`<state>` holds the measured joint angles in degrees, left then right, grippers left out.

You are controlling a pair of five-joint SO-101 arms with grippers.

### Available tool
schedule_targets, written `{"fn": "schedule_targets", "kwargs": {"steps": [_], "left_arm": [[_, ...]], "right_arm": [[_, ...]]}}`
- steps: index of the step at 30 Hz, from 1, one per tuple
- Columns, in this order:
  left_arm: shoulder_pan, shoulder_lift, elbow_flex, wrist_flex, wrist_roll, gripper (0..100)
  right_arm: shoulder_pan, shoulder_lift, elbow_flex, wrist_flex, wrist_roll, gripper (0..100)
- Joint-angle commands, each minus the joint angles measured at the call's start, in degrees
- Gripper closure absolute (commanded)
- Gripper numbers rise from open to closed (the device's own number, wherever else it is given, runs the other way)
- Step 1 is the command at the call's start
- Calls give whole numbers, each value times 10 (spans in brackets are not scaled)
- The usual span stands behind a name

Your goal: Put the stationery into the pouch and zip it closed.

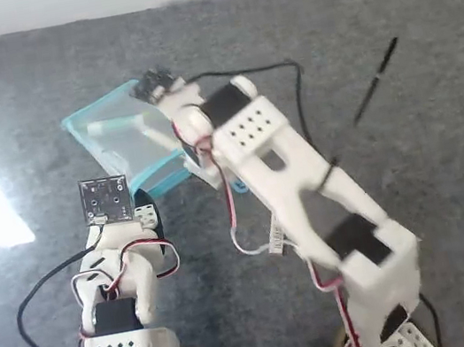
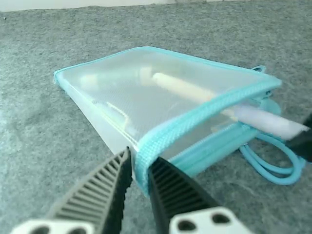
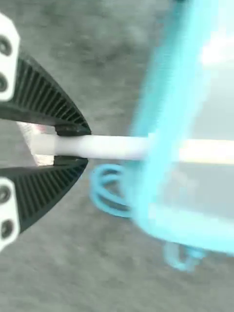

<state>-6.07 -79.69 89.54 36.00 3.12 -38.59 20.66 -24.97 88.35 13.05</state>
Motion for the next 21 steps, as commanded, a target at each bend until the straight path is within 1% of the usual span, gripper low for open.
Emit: {"fn": "schedule_targets", "kwargs": {"steps": [1,3,4,6,7,9,15,18,21], "left_arm": [[6,-2,-6,-10,-2,988],[6,-2,-7,-10,-2,988],[6,-2,-7,-10,-2,988],[6,-2,-7,-10,-2,988],[6,-2,-7,-10,-2,988],[6,-2,-7,-10,-2,988],[6,-2,-7,-10,-2,988],[6,-2,-7,-10,-2,988],[6,-2,-7,-10,-2,988]], "right_arm": [[6,57,-141,0,-9,846],[4,90,-179,0,-9,721],[2,103,-196,-1,-8,675],[5,122,-222,0,-8,613],[7,124,-229,1,-8,601],[18,119,-247,21,-8,607],[52,48,-326,145,0,624],[71,-10,-285,147,4,625],[80,-75,-196,146,4,625]]}}
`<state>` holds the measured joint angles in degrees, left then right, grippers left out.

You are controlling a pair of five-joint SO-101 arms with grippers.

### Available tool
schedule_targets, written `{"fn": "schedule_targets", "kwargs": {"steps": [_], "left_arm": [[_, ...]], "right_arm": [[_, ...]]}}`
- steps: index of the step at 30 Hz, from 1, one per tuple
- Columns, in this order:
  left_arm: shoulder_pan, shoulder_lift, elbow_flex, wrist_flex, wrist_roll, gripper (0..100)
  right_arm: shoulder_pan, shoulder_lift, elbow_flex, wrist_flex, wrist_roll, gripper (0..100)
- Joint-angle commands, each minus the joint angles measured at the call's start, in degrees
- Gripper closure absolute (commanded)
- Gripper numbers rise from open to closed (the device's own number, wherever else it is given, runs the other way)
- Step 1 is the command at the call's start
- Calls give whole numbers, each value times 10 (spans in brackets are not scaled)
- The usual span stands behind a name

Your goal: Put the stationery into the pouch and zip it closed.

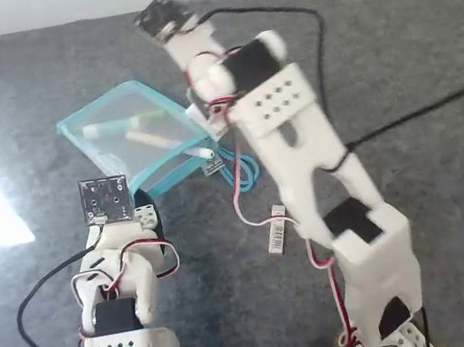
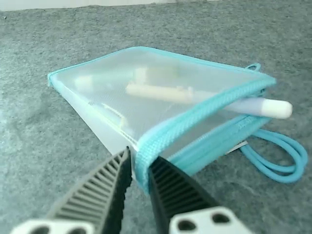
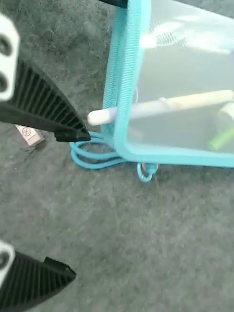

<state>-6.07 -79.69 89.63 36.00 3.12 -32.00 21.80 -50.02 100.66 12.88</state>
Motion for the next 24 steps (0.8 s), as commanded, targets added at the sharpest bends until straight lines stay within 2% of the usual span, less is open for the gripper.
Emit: {"fn": "schedule_targets", "kwargs": {"steps": [1,7,14,19,21,24], "left_arm": [[6,-2,-8,-10,-2,988],[6,-2,-8,-10,-2,988],[6,-2,-8,-11,-2,988],[6,-2,-8,-11,-19,988],[6,-2,-8,-11,-21,988],[6,-2,-8,-11,-22,988]], "right_arm": [[19,-109,97,24,6,625],[18,-273,426,-14,3,626],[19,-405,821,-213,-24,645],[-2,-397,890,-279,-59,794],[-23,-385,886,-284,-76,795],[-58,-365,882,-291,-83,734]]}}
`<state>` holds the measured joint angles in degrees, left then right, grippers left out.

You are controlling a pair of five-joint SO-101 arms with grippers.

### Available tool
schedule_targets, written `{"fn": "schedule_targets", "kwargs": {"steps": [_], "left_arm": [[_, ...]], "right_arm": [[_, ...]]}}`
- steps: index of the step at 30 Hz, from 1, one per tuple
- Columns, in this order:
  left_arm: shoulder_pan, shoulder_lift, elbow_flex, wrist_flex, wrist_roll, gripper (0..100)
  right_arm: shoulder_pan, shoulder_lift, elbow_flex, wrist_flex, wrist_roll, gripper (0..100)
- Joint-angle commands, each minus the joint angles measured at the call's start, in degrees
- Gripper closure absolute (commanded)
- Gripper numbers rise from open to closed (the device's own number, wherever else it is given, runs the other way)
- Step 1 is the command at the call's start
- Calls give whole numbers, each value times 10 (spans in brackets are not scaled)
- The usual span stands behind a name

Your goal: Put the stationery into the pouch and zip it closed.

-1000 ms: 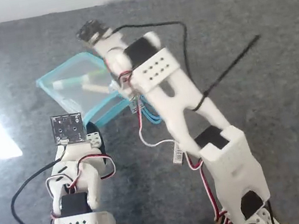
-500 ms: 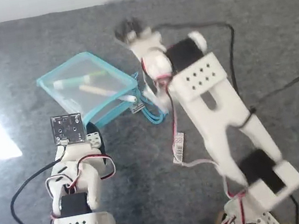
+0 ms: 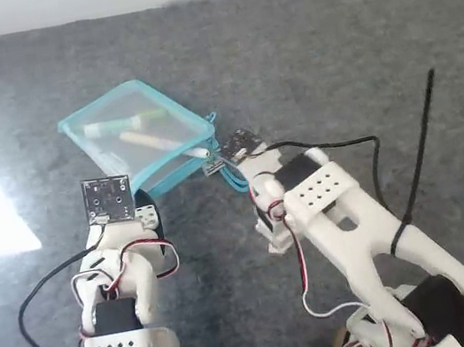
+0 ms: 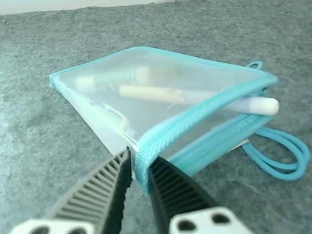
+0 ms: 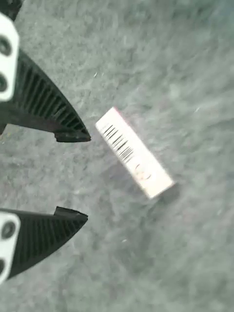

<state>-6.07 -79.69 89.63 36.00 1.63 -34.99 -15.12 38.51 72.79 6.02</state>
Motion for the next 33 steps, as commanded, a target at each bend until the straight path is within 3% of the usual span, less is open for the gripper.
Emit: {"fn": "schedule_targets", "kwargs": {"steps": [1,5,13,20,26,33], "left_arm": [[6,-2,-8,-11,-8,988],[6,-2,-8,-11,-9,988],[6,-2,-8,-11,-9,988],[6,-2,-8,-11,-9,988],[6,-3,-8,-14,-9,988],[6,-3,-6,-21,-9,988]], "right_arm": [[-37,10,-4,-13,-22,708],[-57,34,-26,-17,-70,658],[-57,104,-41,-62,-146,723],[-51,160,-45,-89,-152,723],[0,165,-45,-89,-152,729],[44,166,-44,-109,-148,950]]}}
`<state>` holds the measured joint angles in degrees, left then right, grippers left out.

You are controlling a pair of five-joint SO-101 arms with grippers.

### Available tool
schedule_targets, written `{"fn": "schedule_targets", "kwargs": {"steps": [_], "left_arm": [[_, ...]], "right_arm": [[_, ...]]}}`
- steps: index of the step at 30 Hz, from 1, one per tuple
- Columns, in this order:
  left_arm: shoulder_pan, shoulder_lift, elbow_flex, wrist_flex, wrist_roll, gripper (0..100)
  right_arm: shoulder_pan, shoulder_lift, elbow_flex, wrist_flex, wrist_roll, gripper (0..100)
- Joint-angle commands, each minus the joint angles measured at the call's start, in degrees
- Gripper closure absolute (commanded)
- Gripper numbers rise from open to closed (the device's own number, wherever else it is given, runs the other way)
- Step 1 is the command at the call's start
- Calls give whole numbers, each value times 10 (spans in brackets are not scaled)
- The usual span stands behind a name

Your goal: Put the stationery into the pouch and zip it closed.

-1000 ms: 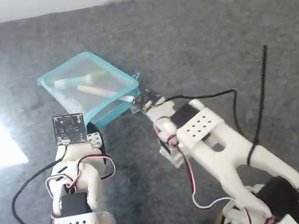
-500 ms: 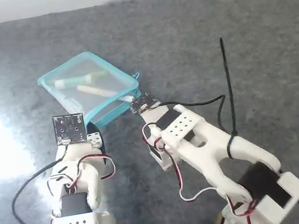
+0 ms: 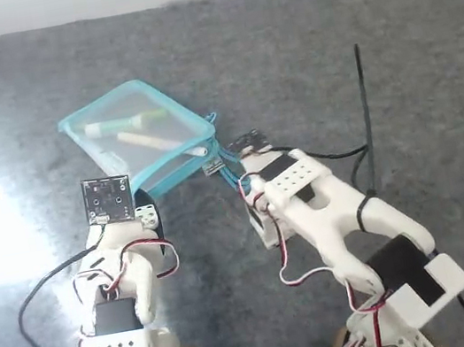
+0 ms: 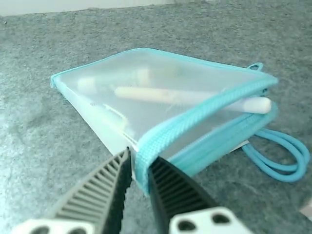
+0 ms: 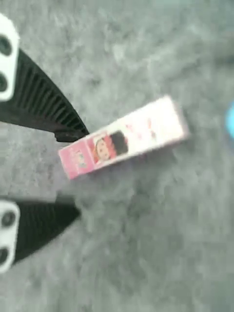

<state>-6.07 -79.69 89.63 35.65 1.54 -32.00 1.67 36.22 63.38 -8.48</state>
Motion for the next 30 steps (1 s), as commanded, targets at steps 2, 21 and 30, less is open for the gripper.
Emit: {"fn": "schedule_targets", "kwargs": {"steps": [2,21,30], "left_arm": [[6,-3,-6,-17,-8,988],[5,-3,-5,-18,-8,988],[6,-3,-5,-16,-8,988]], "right_arm": [[20,-3,-21,-22,-2,995],[93,-175,-121,124,200,991],[-5,-142,-77,82,317,839]]}}
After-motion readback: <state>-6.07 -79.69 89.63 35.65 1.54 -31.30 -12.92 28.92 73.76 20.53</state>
